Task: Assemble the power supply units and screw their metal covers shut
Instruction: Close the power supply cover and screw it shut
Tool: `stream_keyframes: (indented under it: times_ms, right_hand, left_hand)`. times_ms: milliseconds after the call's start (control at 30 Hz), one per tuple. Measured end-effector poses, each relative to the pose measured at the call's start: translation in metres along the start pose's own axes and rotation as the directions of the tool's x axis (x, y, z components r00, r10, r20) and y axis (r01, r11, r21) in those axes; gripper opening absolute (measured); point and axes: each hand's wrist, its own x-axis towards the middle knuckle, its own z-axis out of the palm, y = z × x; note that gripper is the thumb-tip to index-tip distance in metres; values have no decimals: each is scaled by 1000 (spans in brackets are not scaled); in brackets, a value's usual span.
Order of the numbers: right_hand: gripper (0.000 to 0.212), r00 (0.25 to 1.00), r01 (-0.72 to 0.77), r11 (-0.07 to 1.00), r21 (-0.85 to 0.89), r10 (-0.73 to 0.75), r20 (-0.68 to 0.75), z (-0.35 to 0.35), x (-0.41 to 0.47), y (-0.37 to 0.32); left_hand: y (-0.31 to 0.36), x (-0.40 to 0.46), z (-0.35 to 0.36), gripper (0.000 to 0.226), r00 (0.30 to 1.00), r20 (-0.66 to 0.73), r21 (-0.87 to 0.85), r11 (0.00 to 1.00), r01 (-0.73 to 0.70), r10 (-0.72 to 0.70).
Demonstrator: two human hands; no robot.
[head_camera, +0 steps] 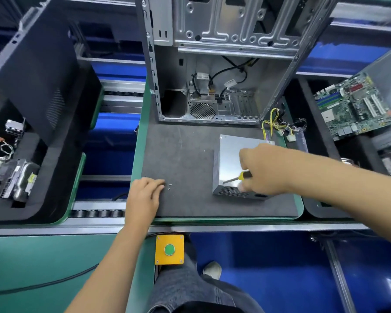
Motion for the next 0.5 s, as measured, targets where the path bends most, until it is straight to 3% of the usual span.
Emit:
stream_keyframes:
  times_ms: [167,267,400,467,500]
  right_hand:
    - [26,957,130,937,-324,-204,-206,14,-7,2]
    - [39,940,163,885,-436,-274,-203,12,-4,-4]
    - [41,973,-31,997,-73,13,-229,5,10,4]
    - [43,993,-59,997,54,64,-103,8,9,14]
    - [42,998,-54,994,95,57,-28,10,6,16]
  left_hand:
    - [-1,13,8,12,988,46,30,988,-150,149]
    - [-4,15,11,9,978,47,69,976,-208,205]
    - [1,21,7,6,962,85,80,960,-268,261]
    - [8,23,3,6,989,83,-5,992,-124,124]
    - [12,23,1,8,997,78,-91,996,25,-18]
